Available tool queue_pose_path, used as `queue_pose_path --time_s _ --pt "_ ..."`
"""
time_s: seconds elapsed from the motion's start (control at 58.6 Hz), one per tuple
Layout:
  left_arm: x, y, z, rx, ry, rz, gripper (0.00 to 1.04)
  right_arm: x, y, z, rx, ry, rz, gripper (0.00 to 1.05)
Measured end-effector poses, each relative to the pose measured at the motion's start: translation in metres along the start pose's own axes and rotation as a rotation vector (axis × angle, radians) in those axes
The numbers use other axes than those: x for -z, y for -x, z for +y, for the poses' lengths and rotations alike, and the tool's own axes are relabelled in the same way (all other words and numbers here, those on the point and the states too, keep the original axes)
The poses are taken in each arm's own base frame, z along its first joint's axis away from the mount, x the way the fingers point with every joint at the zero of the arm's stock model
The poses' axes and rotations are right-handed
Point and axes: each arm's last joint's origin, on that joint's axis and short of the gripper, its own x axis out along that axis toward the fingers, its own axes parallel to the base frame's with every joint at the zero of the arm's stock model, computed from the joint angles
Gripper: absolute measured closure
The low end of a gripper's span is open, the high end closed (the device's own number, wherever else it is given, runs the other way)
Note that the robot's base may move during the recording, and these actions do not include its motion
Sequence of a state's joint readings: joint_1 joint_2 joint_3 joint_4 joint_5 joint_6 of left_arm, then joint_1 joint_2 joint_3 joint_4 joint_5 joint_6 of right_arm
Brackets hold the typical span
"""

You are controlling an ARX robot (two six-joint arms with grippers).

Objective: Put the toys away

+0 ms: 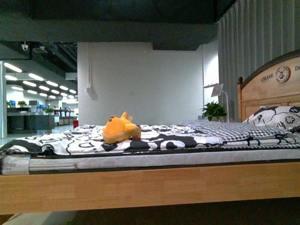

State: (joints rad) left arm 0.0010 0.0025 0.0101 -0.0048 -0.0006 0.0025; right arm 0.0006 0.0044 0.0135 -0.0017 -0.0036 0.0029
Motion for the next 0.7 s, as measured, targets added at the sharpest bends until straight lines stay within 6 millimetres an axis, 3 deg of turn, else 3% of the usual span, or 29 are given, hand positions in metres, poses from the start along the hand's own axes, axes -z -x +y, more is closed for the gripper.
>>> queue_pose_path --time_s 0.7 --pt "0.0 0.0 0.0 0.0 0.0 0.0 0.06 0.0 0.0 0.0 0.0 0.0 0.0 0.02"
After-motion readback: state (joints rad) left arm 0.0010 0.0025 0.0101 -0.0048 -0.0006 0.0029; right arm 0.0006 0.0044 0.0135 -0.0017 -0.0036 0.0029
